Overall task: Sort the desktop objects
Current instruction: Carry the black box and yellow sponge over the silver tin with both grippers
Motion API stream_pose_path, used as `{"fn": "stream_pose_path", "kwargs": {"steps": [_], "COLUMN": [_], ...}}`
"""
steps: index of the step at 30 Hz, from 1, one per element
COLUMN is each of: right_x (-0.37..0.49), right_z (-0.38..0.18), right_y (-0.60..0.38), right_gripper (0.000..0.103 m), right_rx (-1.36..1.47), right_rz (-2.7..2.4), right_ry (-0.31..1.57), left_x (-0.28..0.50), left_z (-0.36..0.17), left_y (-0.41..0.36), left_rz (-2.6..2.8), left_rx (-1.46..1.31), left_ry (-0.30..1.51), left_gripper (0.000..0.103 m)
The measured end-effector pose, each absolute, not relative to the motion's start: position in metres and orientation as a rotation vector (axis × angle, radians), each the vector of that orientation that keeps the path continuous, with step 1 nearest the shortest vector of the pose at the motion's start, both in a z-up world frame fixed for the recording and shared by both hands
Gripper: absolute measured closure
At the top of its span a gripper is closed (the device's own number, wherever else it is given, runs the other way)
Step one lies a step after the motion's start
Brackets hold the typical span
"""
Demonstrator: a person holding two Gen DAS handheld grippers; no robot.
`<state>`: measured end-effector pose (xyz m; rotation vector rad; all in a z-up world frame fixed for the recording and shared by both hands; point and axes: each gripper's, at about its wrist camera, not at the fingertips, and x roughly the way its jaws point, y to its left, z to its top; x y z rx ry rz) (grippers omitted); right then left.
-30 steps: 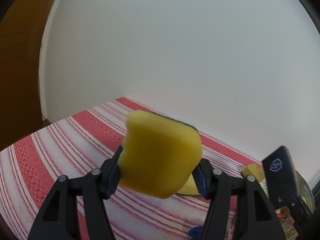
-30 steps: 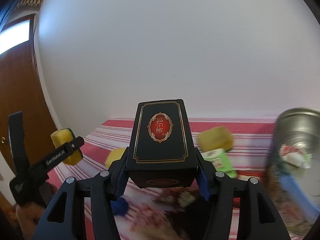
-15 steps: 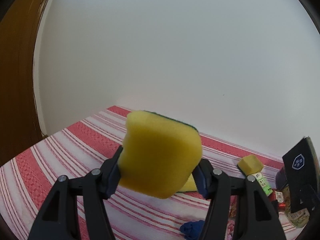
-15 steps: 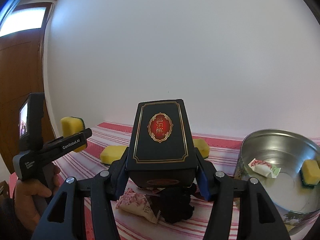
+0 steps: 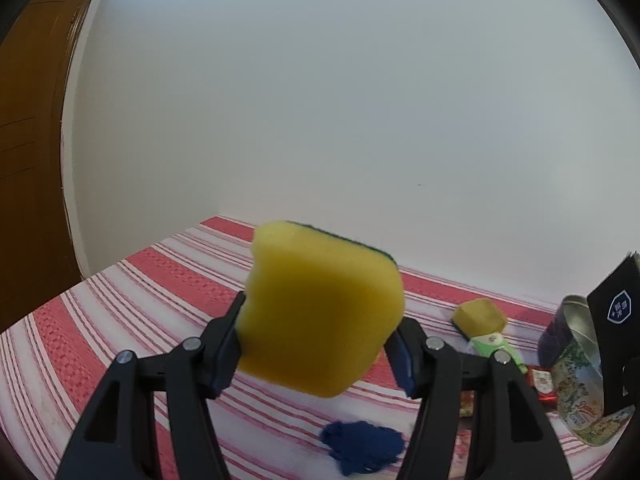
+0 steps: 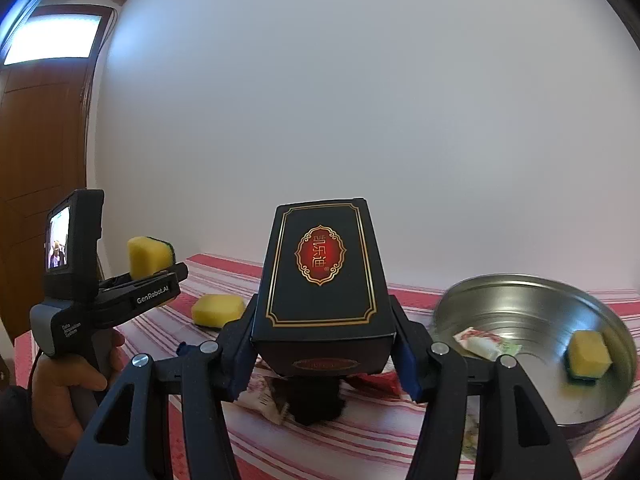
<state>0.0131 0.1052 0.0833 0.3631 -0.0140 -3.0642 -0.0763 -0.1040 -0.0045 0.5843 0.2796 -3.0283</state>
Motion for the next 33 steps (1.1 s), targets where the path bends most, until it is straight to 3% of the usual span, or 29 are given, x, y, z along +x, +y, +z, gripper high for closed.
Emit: {"fn": "stream_pose_path", "kwargs": {"steps": [11, 33], "right_x": [0.048, 0.124], "right_z": [0.098, 0.122], "right_y": [0.118, 0.233], "right_gripper": [0.043, 0.043], "right_rx": [0.279, 0.209], "right_rz": [-3.141, -3.441], "right_ry": [-0.001, -0.096], "left_x": [-0.051, -0.02], "left_z": [0.002, 0.021], "left_y": [-0.054, 0.065], "left_rz": [-3.133, -3.415], "left_rx": [0.591, 0.618], "left_ry": [0.269, 0.148], "left_gripper": [0.041, 0.041]}}
